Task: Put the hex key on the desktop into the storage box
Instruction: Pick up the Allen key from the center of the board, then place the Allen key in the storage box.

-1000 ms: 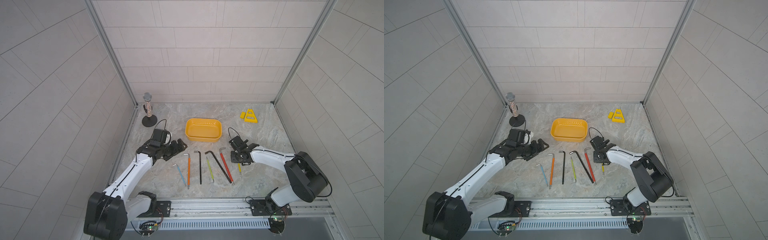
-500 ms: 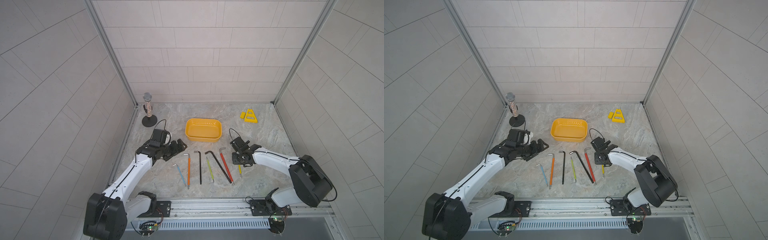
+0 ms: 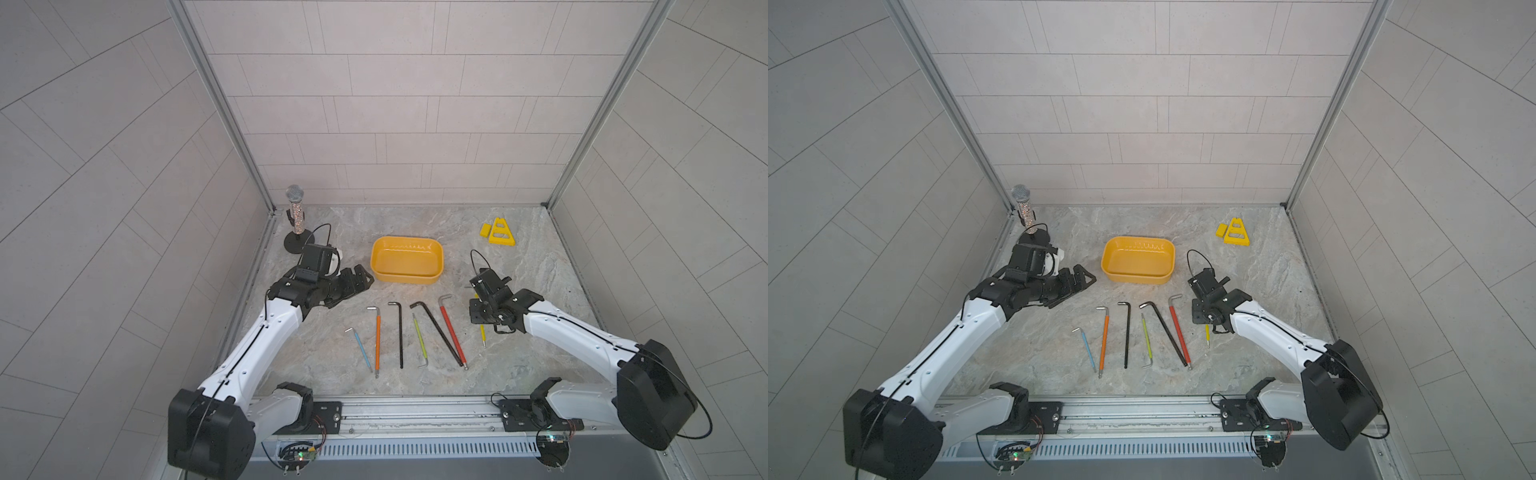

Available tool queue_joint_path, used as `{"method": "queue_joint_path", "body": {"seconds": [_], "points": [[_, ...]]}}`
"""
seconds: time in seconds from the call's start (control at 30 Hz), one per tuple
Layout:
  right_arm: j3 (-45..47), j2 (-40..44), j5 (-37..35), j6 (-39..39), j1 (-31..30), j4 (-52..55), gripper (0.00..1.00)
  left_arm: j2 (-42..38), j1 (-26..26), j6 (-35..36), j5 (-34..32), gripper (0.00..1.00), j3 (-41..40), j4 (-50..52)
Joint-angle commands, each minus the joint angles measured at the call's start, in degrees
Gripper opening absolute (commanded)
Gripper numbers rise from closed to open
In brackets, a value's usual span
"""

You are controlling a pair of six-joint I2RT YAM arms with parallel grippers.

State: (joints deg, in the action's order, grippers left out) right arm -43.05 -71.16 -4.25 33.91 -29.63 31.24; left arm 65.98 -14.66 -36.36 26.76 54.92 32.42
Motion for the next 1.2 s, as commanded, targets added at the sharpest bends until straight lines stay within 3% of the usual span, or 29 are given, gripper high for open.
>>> {"method": "queue_joint_path", "body": {"seconds": [0.0, 0.37, 0.57, 0.8, 1.17], "points": [[-1.5, 2.1, 0.2, -0.3, -0.2, 2.5, 0.0, 1.8, -0.1, 4.1, -0.9, 0.98, 5.0, 2.5], [-3.6, 5.7, 0.8, -1.2, -0.2, 3.2, 0.0, 14.0, -0.1, 7.8, -0.9, 0.98, 18.2, 0.9], [-5.8, 6.3, 0.2, -2.1, -0.1, 4.5, 0.0, 17.2, -0.2, 6.5, 1.2, 0.98, 13.3, -7.3], [-10.4, 4.1, 2.1, -2.9, -0.2, 4.5, 0.0, 19.6, -0.1, 9.1, 1.1, 0.98, 13.1, -5.6], [-23.4, -8.8, 4.1, -7.8, -0.4, 5.6, 0.0, 20.8, 0.5, 8.4, 3.0, 0.98, 11.6, -6.6]]}}
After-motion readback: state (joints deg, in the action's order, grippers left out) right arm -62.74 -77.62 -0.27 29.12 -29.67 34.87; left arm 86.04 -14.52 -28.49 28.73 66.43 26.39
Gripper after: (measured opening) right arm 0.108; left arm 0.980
